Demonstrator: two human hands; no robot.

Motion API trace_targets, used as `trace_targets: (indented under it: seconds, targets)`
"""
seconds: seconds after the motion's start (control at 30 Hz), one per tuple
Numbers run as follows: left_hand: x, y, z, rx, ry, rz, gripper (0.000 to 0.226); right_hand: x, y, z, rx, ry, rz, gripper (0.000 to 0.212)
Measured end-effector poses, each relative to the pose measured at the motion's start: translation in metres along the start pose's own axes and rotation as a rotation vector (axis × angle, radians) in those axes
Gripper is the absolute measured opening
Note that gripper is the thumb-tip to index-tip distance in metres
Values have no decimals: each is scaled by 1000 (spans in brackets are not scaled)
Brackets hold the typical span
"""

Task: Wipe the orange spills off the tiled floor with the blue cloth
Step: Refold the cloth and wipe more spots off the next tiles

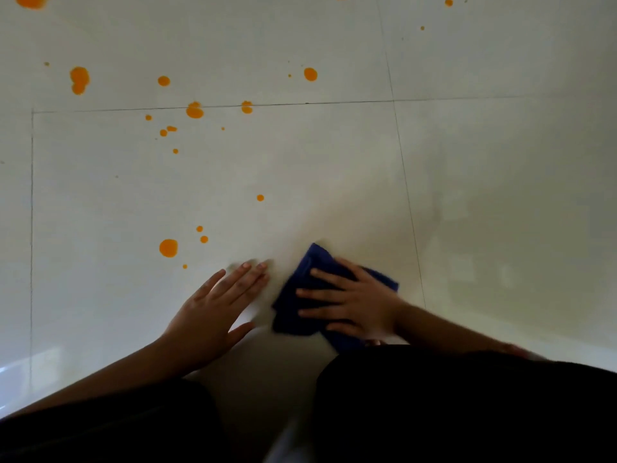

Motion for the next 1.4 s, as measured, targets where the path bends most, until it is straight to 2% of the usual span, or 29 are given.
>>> trace_targets:
  seconds: [0.03, 0.07, 0.17, 0.2, 0.23, 0.27, 0.3, 0.4, 0.47, 0.5, 0.57, 0.7, 0.73, 0.77, 0.8, 0.83, 0.93, 1.0, 1.17, 1.3, 1.4]
  targets:
    - [1, 0, 0, -14, -9, -6, 69, -17, 11, 1, -6, 28, 13, 48]
    - [2, 0, 0, -22, -10, -9, 70, -48, 20, 1, -22, 59, -83, 49]
    - [2, 0, -2, -47, -13, -4, 70, -172, 53, 14, -58, 33, -742, 53]
    - [1, 0, -2, -57, -13, -1, 70, -191, 56, 20, -73, 2, -915, 54]
    - [0, 0, -1, -73, -15, 2, 70, -192, 48, 24, -75, -8, -991, 54]
    - [-1, 0, 0, -84, -19, 3, 69, -178, 30, 24, -68, -7, -958, 54]
    - [-2, -1, 1, -91, -24, -5, 69, -153, 7, 23, -68, 4, -831, 54]
    - [-8, 0, 2, -105, -38, -64, 65, -28, -23, 8, -30, -16, -179, 49]
    - [-12, 1, 3, -113, -51, -94, 63, 8, 7, 5, -3, -64, 78, 46]
    - [-12, 2, 4, -117, -48, -100, 62, 0, 25, 5, -5, -62, 104, 45]
    - [-11, 6, 5, -127, -38, -101, 62, -47, 56, 2, 9, -1, -27, 48]
    - [-7, 12, 4, -145, -37, -94, 60, -167, 86, 15, 48, 44, -689, 55]
    - [-7, 14, 3, -146, -33, -93, 60, -171, 76, 19, 46, 53, -785, 55]
    - [-7, 14, 3, -147, -35, -98, 60, -164, 58, 21, 41, 51, -794, 55]
    - [-8, 14, 4, -150, -39, -106, 60, -145, 33, 21, 29, 49, -708, 54]
    - [-8, 13, 5, -157, -41, -114, 59, -116, 8, 18, 20, 51, -529, 53]
    - [-6, 15, 11, -182, -33, -124, 57, -13, -4, 1, 73, 52, 146, 47]
    - [-3, 17, 14, -199, -31, -116, 57, -6, 21, 4, 91, 57, 336, 46]
    - [3, 29, 8, -226, -28, -122, 55, -70, 62, 6, 215, 107, 246, 51]
    - [2, 37, -2, -217, -51, -179, 54, -27, 34, 5, 137, 91, 283, 46]
    - [9, 38, 4, -244, -30, -134, 54, 12, -24, 6, 102, 56, 342, 45]
Point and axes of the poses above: each hand's wrist, its own y-axis away from the middle knuckle, its own z-axis out of the back of the hand, x = y × z, the point moved 10 cm from there along -y, towards the middle knuckle, and after that the axes turned 6 degrees about y, right-handed, at the moved point
